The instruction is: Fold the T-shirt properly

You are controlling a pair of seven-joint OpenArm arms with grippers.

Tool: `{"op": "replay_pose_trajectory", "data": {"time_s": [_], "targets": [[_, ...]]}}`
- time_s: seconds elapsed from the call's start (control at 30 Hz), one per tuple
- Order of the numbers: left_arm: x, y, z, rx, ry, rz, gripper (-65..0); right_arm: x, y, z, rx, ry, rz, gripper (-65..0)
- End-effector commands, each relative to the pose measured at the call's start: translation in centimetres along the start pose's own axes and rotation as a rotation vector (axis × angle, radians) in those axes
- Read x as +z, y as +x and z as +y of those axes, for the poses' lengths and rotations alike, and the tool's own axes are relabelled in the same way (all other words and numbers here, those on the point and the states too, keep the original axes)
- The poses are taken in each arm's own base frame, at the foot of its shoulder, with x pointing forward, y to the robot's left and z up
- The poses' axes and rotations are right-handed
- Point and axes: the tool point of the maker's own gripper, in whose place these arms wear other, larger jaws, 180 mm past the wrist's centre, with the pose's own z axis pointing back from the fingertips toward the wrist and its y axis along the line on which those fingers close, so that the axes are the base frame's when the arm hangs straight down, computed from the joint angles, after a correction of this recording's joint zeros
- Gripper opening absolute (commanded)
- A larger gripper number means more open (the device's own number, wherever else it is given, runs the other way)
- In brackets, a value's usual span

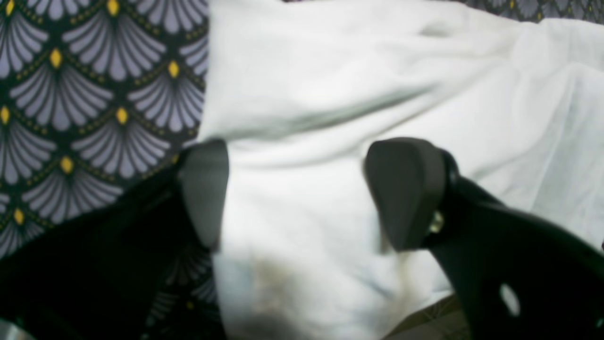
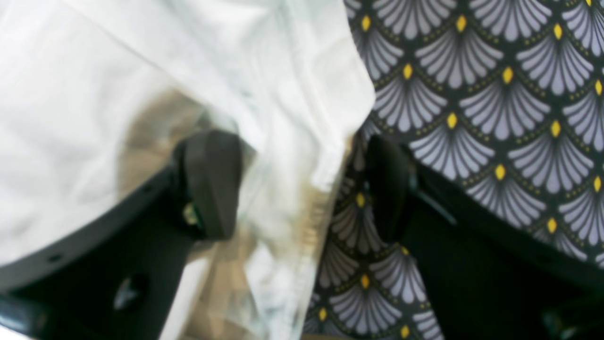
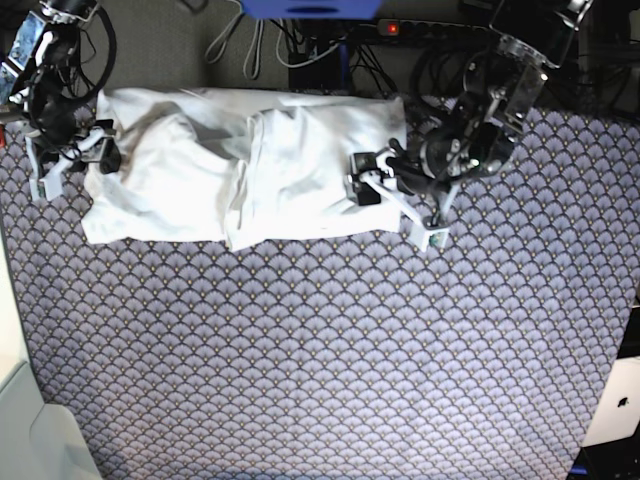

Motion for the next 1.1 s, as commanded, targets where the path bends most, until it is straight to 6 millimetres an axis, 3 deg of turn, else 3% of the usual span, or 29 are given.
{"op": "replay_pose_trajectory", "data": {"time_s": [0.0,0.23,0.53,0.7,0.8,0.97,1.07], "targets": [[0.2,0.1,0.1,0.004,0.001,0.008,-15.4,0.2,0.1,0.1,0.007,-0.001,-0.002,-22.3],[0.2,0.1,0.1,0.003,0.002,0.008,-15.4,-0.3,-0.6,1.2,-0.017,0.021,0.007,-24.0],[0.2,0.1,0.0,0.007,-0.002,0.009,-15.4,-1.2,-1.7,3.5,0.02,0.08,0.051,-39.8],[0.3,0.3,0.0,0.007,-0.003,0.002,-15.4,-1.7,-2.4,5.1,0.05,0.12,0.078,-44.6],[0.3,0.5,-0.2,0.008,-0.006,-0.008,-15.5,-1.7,-2.4,5.2,0.05,0.122,0.079,-47.8],[1.3,2.0,-1.9,-0.015,-0.05,-0.056,-15.6,-1.7,-2.3,5.1,0.048,0.119,0.076,-65.0],[2.1,2.5,-2.7,-0.033,-0.071,-0.08,-17.4,-1.6,-2.1,5.1,0.044,0.12,0.068,-65.0]]}}
